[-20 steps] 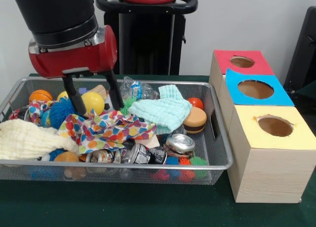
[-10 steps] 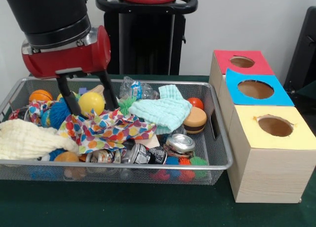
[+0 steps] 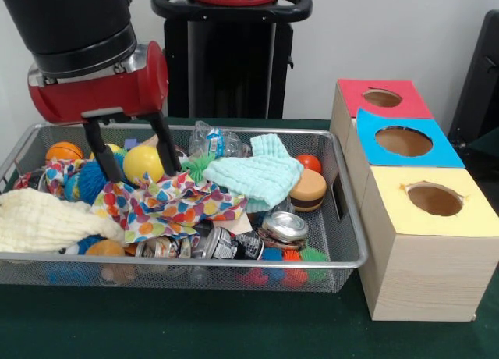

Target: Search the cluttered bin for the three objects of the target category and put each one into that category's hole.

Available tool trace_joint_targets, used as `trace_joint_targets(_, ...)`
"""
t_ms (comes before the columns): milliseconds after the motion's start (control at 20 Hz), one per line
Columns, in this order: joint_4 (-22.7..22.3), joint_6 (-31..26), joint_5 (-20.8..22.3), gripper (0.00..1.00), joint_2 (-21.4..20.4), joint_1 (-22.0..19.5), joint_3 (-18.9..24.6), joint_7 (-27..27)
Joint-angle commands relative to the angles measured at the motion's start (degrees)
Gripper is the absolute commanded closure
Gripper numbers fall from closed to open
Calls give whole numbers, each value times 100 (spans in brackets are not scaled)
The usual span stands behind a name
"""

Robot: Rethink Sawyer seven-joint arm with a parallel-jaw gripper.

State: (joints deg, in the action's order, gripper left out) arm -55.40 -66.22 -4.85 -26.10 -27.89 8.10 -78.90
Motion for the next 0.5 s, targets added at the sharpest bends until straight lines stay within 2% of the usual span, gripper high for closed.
trace_joint_targets(50,-883,342,311,0,59,-140,617,945)
trace_joint_targets(500,-771,275,371,0,131,-199,679,997)
